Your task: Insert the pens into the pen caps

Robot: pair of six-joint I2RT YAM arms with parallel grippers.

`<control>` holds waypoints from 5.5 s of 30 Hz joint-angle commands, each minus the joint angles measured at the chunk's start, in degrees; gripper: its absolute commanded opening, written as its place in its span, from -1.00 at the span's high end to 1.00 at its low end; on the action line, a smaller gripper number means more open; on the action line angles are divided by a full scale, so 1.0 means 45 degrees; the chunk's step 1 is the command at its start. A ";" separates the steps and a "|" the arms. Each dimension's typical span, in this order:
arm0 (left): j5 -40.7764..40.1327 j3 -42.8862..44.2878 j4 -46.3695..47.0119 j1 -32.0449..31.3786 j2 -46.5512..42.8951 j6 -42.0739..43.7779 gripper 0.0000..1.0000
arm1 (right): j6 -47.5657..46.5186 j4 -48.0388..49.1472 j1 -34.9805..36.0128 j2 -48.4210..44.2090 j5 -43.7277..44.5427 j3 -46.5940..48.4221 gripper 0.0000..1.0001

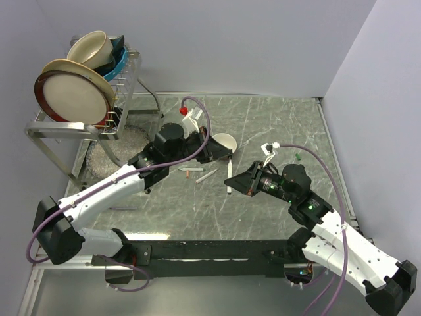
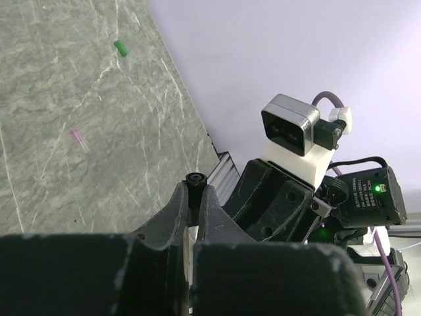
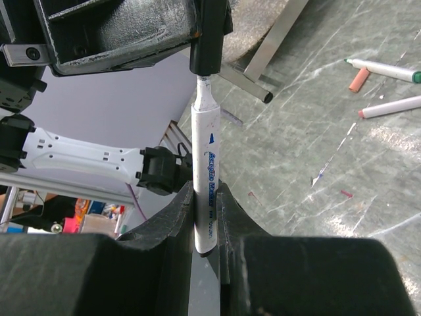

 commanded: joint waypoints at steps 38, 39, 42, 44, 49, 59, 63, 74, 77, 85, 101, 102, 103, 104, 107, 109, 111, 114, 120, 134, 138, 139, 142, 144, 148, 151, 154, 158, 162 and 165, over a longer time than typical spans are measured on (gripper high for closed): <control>0.2950 -0.0544 0.2343 -0.0227 -0.0756 0.0252 0.33 | -0.1641 -0.0256 0.0047 -0.0416 -0.0375 0.2735 1.00; 0.3068 -0.0583 0.2421 -0.0227 -0.0716 0.0212 0.32 | -0.1603 -0.0198 0.0047 -0.0319 -0.0453 0.2755 1.00; 0.3205 -0.0525 0.2461 -0.0266 -0.0560 0.0211 0.34 | -0.1564 -0.0158 0.0067 -0.0124 -0.0727 0.2852 1.00; 0.3283 -0.0486 0.2558 -0.0266 -0.0501 0.0192 0.45 | -0.1544 -0.0139 0.0067 -0.0084 -0.0766 0.2891 1.00; 0.3265 -0.0545 0.2793 -0.0286 -0.0579 0.0094 0.98 | -0.1349 -0.0139 0.0067 -0.0162 -0.0824 0.2755 0.84; 0.2874 -0.0427 0.2813 -0.0286 -0.1009 0.0075 0.98 | -0.0314 0.1501 0.0067 -0.0260 -0.1489 0.1525 0.08; 0.2757 -0.0544 0.2832 -0.0286 -0.1107 0.0055 0.98 | -0.0177 0.1580 0.0067 -0.0240 -0.1333 0.1446 0.11; 0.2600 -0.0486 0.2891 -0.0286 -0.1282 0.0055 0.98 | 0.0019 0.1424 0.0086 0.0364 -0.1703 0.1583 0.25; 0.2678 -0.0467 0.2930 -0.0286 -0.1224 0.0055 0.98 | 0.0018 0.1502 0.0086 0.0424 -0.1801 0.1583 0.73; 0.2542 -0.0253 0.2055 -0.0286 -0.1516 0.0736 0.09 | -0.0098 0.1854 0.0106 0.0072 -0.2347 0.1660 1.00; 0.2151 0.1721 0.0586 -0.0286 -0.0931 0.1715 -0.16 | -0.0313 0.1502 0.0184 0.0033 -0.2817 0.1895 1.00; 0.2132 0.1760 0.0586 -0.0286 -0.0931 0.1735 -0.15 | -0.0314 0.1483 0.0184 0.0033 -0.2817 0.1915 1.00; 0.2073 0.1760 0.0606 -0.0286 -0.0912 0.1754 -0.14 | -0.0314 0.1502 0.0203 0.0033 -0.2817 0.1915 1.00; 0.2034 0.1760 0.0586 -0.0286 -0.0911 0.1754 -0.12 | -0.0314 0.1502 0.0203 0.0033 -0.2856 0.1915 1.00; 0.2034 0.1741 0.0664 -0.0266 -0.0911 0.1774 -0.05 | -0.0294 0.1560 0.0223 0.0014 -0.2895 0.1876 1.00; 0.2169 0.1721 0.0781 -0.0266 -0.0872 0.1774 0.11 | -0.0255 0.1639 0.0242 -0.0045 -0.2934 0.1856 1.00; 0.2384 0.1662 0.0898 -0.0266 -0.0814 0.1677 0.40 | -0.0216 0.1717 0.0242 -0.0083 -0.2954 0.1856 1.00; 0.3028 0.1371 0.1307 -0.0266 -0.0872 0.1172 0.98 | -0.0002 0.2086 0.0223 -0.0278 -0.2372 0.1895 1.00; 0.3851 0.0081 0.2522 -0.0344 -0.1457 -0.0473 0.98 | 0.0605 0.3047 0.0223 -0.0417 -0.1432 0.2304 1.00; 0.3244 -0.1989 0.2382 -0.1008 -0.2884 -0.0979 0.98 | -0.0098 0.3357 -0.0109 0.1088 -0.1216 0.4531 1.00; 0.3557 -0.2419 0.2753 -0.1262 -0.2864 -0.1214 0.98 | -0.0196 0.3494 -0.0284 0.1380 -0.1410 0.4863 1.00; 0.3577 -0.2555 0.2832 -0.1378 -0.2923 -0.1272 0.98 | -0.0274 0.3494 -0.0420 0.1400 -0.1469 0.4903 1.00; 0.3285 -0.2964 0.2911 -0.1691 -0.3098 -0.1312 0.98 | -0.0217 0.3689 -0.0674 0.1615 -0.1586 0.5001 1.00; 0.2622 -0.3510 0.3571 -0.1906 -0.3488 -0.1661 0.98 | 0.0172 0.4252 -0.0734 0.1946 -0.1820 0.5001 1.00; 0.2093 -0.4586 0.4044 -0.2687 -0.3802 -0.1898 0.98 | 0.0448 0.4744 -0.0870 0.2298 -0.1918 0.5039 1.00; 0.1664 -0.4782 0.3830 -0.3097 -0.3978 -0.1976 0.98 | 0.0526 0.5036 -0.1104 0.2552 -0.2035 0.5235 1.00; 0.1507 -0.4978 0.3752 -0.3410 -0.3900 -0.2249 0.98 | 0.0527 0.5310 -0.1242 0.3040 -0.2094 0.5547 1.00; 0.1039 -0.4725 0.2835 -0.3820 -0.3627 -0.1860 0.98 | 0.0662 0.5640 -0.1398 0.3549 -0.2115 0.5685 1.00; 0.0628 -0.4451 0.1876 -0.4327 -0.3431 -0.1391 0.98 | -0.0058 0.4647 -0.1495 0.3763 -0.2015 0.6270 1.00; 0.0043 -0.4819 0.1524 -0.4679 -0.3587 -0.1136 0.98 | -0.0118 0.4433 -0.1749 0.4017 -0.2231 0.6523 1.00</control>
